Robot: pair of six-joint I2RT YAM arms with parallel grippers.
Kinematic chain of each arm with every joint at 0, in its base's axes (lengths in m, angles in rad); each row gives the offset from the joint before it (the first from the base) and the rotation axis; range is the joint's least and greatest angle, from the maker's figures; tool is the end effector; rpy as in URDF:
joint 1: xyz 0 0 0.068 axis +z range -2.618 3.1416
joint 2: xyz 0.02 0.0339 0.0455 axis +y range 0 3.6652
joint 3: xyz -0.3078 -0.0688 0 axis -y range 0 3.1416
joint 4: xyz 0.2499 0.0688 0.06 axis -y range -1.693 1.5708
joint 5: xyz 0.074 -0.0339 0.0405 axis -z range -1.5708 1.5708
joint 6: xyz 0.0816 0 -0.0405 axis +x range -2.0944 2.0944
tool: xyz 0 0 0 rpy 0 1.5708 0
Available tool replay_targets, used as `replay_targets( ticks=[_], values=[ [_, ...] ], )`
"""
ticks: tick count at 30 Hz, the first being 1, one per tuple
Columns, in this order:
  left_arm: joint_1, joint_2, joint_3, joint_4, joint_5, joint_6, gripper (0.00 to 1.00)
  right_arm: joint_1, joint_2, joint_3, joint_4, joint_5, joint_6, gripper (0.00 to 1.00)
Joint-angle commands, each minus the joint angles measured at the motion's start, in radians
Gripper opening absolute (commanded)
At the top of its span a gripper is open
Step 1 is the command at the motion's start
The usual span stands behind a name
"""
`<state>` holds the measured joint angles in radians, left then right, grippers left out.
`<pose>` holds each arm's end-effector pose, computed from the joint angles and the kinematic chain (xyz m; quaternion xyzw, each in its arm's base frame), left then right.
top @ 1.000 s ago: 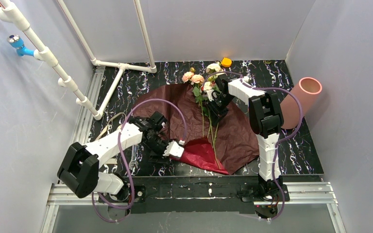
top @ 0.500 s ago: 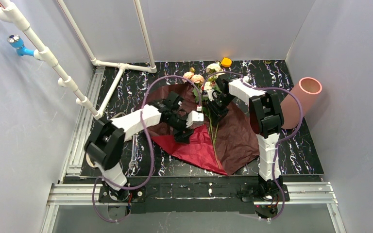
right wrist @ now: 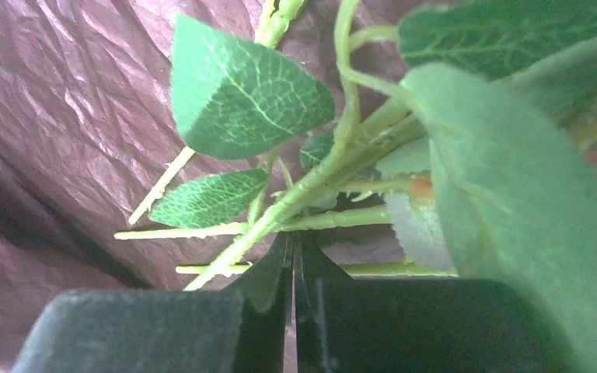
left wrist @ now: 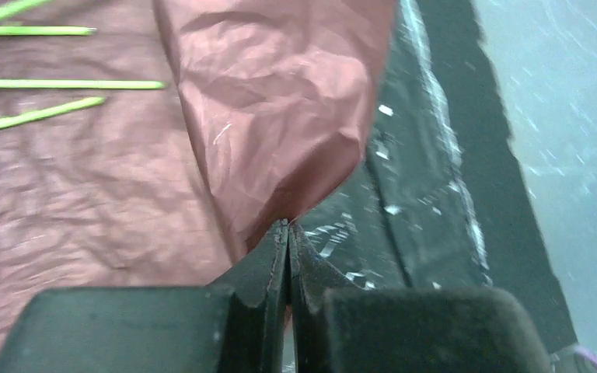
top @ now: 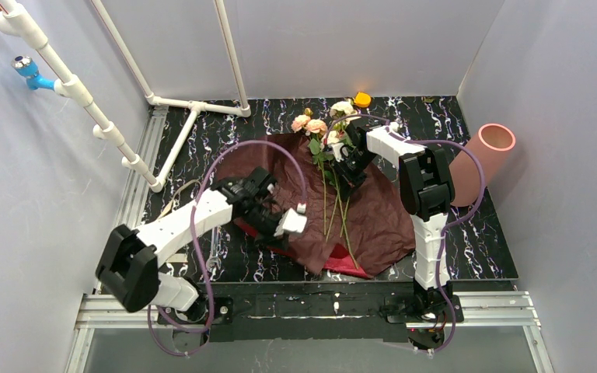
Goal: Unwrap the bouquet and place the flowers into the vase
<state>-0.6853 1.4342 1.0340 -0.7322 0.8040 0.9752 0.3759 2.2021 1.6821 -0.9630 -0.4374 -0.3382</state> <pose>0.1851 -0.2272 0.2581 0.7204 0.5433 -0.3490 0.2532 0.4164 0.2015 0.1425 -0.3498 0.9104 0.2175 0.0387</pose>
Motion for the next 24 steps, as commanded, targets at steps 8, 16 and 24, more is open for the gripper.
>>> replay_targets(
  ticks=[8,16,24],
  values=[
    [-0.095,-0.123,-0.26,-0.255,-0.103,0.523,0.0,0.0,0.056,-0.052,0.058,0.11,-0.038,0.02],
    [-0.092,-0.183,-0.179,-0.237,-0.12,0.367,0.71,0.021,-0.048,-0.03,0.02,-0.062,-0.055,0.23],
    [0.024,-0.312,-0.048,-0.062,-0.122,-0.158,0.86,0.038,-0.196,0.001,0.043,-0.071,-0.006,0.41]
  ],
)
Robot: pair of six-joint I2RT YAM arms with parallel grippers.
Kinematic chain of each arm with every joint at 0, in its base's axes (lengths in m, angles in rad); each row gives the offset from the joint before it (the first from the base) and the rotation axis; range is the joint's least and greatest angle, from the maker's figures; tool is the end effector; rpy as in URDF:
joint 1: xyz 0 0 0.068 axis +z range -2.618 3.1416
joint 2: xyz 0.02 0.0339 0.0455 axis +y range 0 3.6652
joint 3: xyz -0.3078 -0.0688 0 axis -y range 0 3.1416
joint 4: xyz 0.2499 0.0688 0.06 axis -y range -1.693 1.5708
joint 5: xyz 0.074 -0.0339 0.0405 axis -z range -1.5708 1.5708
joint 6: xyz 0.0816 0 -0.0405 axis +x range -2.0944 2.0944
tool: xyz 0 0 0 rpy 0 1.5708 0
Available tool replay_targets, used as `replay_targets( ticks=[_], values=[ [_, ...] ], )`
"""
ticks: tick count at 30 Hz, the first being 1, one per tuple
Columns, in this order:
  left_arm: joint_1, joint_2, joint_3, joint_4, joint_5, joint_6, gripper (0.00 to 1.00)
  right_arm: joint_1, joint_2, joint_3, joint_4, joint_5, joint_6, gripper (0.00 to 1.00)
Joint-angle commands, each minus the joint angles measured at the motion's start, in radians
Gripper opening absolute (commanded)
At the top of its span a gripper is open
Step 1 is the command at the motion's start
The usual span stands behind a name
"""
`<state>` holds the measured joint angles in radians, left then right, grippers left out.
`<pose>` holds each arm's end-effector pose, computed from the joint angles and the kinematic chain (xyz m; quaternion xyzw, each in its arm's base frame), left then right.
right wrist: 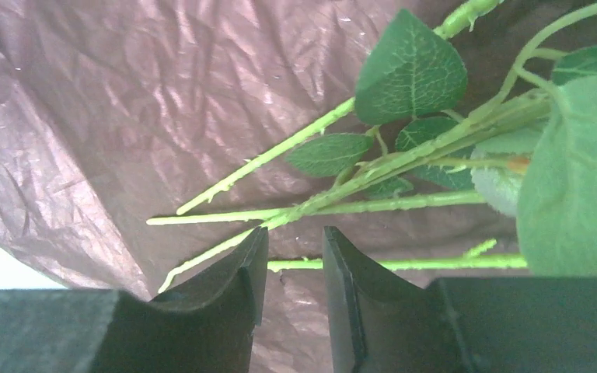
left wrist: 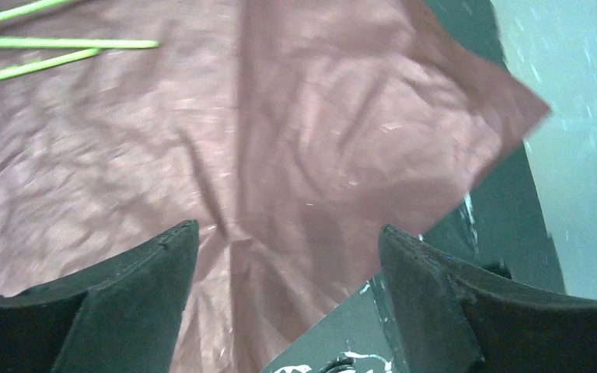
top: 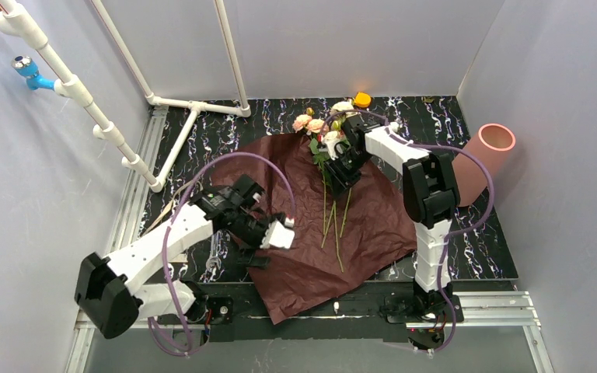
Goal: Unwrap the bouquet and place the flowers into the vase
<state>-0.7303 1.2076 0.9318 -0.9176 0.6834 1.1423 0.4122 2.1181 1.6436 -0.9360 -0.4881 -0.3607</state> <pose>0.1281 -0.1838 0.2633 0.7826 0.4980 -0.2860 0.2403 0.3999 0.2166 0.1713 -0.3825 0.8886 0.2428 0.0715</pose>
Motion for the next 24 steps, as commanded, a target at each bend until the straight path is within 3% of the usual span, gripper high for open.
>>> replay_targets(
  ticks=[1,4,8,13,15,24],
  values=[
    [0.096,-0.105,0.058,0.198,-0.029,-0.414,0.93,0.002,-0.128,0.046,0.009,-0.008,0.018,0.41],
    [0.149,-0.132,0.058,0.38,-0.136,-0.566,0.98,0.002,-0.165,0.048,0.0,0.037,0.033,0.45],
    [0.15,-0.078,0.052,0.484,-0.22,-0.683,0.98,0.002,-0.174,0.051,0.019,0.09,0.111,0.48],
    [0.16,-0.042,0.015,0.684,-0.507,-0.972,0.98,0.019,-0.163,0.101,0.048,0.197,0.157,0.46],
    [0.171,-0.026,0.036,0.695,-0.575,-0.993,0.98,0.031,-0.145,0.124,0.054,0.237,0.179,0.46],
    [0.204,0.083,0.171,0.508,-0.601,-1.039,0.98,0.078,0.007,0.262,0.033,0.391,0.304,0.45]
  ],
)
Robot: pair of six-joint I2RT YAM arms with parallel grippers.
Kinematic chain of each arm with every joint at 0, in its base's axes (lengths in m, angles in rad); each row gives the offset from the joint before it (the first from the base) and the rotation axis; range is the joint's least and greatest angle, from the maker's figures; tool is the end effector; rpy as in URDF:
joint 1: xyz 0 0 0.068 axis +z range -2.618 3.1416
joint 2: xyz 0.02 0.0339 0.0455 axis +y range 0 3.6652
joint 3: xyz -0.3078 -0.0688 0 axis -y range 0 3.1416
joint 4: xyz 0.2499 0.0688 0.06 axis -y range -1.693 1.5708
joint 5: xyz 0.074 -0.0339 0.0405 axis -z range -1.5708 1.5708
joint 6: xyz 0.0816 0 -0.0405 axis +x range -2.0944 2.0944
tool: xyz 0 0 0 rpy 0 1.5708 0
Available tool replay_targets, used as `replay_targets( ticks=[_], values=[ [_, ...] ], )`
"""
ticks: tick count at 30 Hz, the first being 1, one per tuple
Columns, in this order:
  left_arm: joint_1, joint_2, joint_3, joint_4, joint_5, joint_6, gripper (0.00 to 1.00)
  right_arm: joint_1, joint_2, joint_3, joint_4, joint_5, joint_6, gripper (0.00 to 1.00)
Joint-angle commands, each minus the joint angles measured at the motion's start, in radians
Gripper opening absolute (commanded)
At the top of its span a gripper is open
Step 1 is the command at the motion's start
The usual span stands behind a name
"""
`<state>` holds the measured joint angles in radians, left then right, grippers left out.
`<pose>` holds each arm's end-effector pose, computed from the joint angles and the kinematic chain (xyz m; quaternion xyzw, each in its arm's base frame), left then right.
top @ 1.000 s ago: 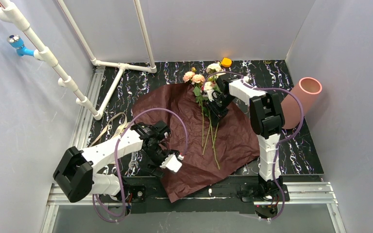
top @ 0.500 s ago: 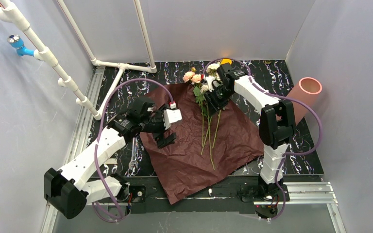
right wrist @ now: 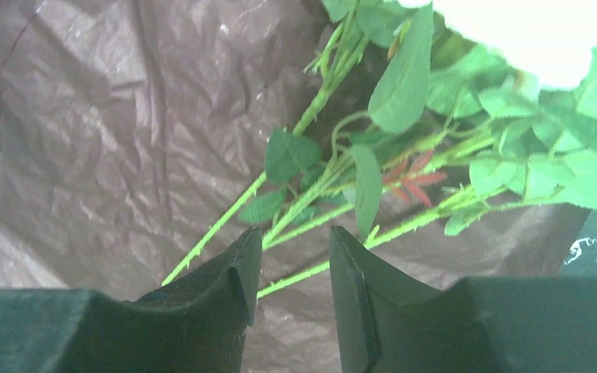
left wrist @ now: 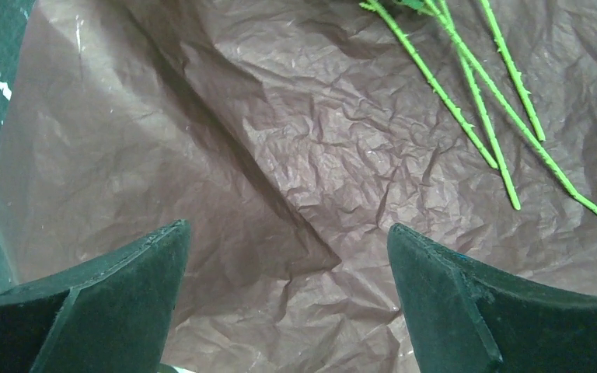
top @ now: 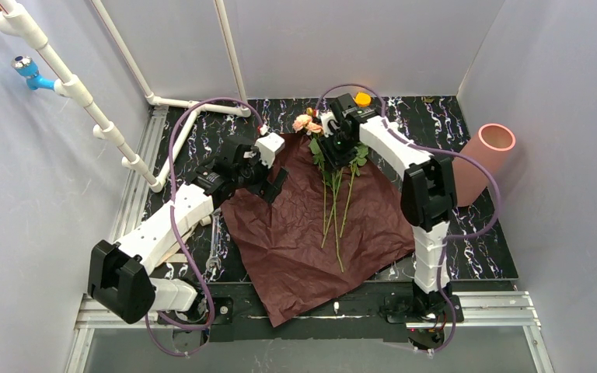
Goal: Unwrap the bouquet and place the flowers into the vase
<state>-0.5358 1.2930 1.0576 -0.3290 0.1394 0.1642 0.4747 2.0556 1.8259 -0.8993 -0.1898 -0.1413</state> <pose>0.2723 -0.1748 0.3268 0.3312 0.8094 -0.1488 0.4615 0.4255 0.2360 0.2480 -0.3142 0.9193 0.1274 0.1998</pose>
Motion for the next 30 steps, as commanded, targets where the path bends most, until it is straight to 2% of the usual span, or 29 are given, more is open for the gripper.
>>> replay_targets(
  ticks=[1,6,12,15,18,23,30],
  values=[
    [0.01,-0.002,0.047,-0.087,-0.065,-0.063,0.98,0.02,0.089,0.095,-0.007,0.115,0.097,0.45],
    [0.01,-0.026,0.009,-0.044,-0.106,-0.069,0.98,0.053,0.2,0.169,-0.003,0.266,0.13,0.39],
    [0.011,-0.04,0.007,-0.024,-0.107,-0.069,0.98,0.069,0.303,0.209,-0.004,0.317,0.131,0.39],
    [0.011,-0.057,-0.009,-0.012,-0.125,-0.05,0.98,0.07,0.32,0.209,0.001,0.316,0.134,0.32],
    [0.011,-0.065,-0.013,-0.016,-0.126,-0.047,0.98,0.071,0.302,0.213,-0.005,0.299,0.156,0.16],
    [0.01,-0.055,0.003,-0.016,-0.107,-0.071,0.98,0.071,0.222,0.234,-0.027,0.24,0.197,0.02],
    [0.01,-0.012,0.046,0.002,-0.062,-0.107,0.98,0.056,0.086,0.217,-0.009,0.157,0.268,0.01]
  ],
)
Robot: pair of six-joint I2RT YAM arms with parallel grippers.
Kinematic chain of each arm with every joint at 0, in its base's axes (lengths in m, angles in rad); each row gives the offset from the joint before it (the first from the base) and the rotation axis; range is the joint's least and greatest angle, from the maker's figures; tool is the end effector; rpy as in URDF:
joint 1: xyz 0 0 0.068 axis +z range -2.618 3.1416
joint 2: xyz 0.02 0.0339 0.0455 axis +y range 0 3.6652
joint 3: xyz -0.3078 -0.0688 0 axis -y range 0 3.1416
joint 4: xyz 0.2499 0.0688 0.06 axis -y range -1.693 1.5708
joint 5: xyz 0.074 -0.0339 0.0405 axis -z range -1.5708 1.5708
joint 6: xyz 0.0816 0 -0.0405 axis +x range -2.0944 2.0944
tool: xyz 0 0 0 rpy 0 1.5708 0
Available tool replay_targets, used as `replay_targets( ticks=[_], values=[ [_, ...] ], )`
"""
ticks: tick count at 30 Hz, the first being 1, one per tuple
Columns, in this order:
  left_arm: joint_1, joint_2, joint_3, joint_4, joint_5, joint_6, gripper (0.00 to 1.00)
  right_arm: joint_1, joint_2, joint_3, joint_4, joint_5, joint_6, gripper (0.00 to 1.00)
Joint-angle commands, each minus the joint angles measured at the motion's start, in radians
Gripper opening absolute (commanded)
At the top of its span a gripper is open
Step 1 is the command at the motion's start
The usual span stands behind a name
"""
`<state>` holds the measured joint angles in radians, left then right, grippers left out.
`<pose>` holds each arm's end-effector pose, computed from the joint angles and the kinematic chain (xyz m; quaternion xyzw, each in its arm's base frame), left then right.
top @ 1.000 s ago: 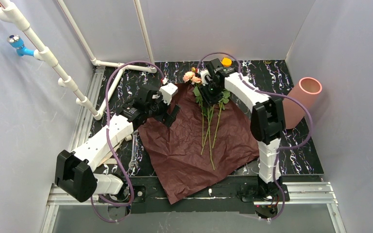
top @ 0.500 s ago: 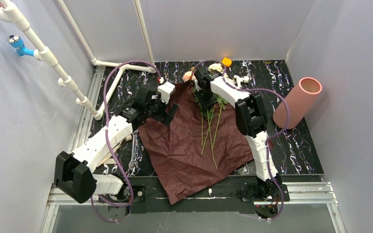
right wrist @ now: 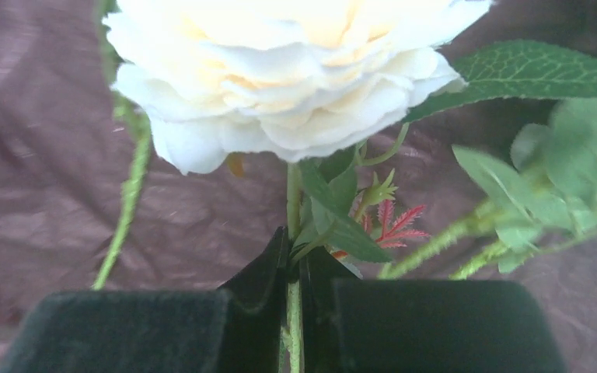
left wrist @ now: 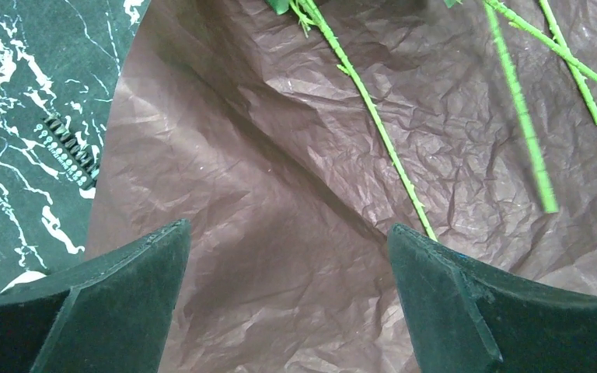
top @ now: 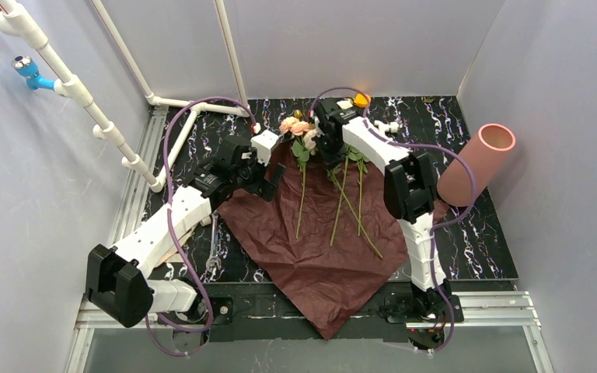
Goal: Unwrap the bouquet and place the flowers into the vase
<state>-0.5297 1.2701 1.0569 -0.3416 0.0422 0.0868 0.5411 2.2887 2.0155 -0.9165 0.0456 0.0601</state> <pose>0.2727 -0.1636 0.3313 0.2748 0.8292 -0.1248 0.4704 0.4623 0.2735 0.1913 -0.2296 0.9544 0.0347 0.1875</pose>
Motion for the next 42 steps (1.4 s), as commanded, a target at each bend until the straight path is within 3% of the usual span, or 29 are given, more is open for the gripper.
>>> replay_targets(
  ticks=[1,9,12,16,27,34,42],
  values=[
    [0.005,0.017,0.053,0.019,0.046,-0.033,0.98,-0.016,-0.164,0.022,0.016,-0.091,0.076,0.01],
    [0.005,0.065,0.109,0.045,0.153,-0.039,0.98,-0.115,-0.268,-0.016,0.141,-0.308,0.191,0.01],
    [0.005,0.076,0.139,0.051,0.221,-0.038,0.98,-0.161,-0.324,-0.066,0.294,-0.446,0.267,0.01],
    [0.005,0.087,0.165,0.075,0.283,-0.033,0.98,-0.176,-0.405,-0.087,0.526,-0.491,0.309,0.01],
    [0.005,0.117,0.225,0.095,0.389,0.017,0.98,-0.226,-0.575,-0.051,0.644,-0.413,0.229,0.01],
    [0.005,0.14,0.243,0.114,0.455,-0.009,0.98,-0.274,-0.752,-0.152,0.719,-0.227,0.154,0.01],
    [0.005,0.207,0.253,0.169,0.528,-0.068,0.98,-0.283,-0.876,-0.134,0.688,0.0,0.05,0.01]
  ],
)
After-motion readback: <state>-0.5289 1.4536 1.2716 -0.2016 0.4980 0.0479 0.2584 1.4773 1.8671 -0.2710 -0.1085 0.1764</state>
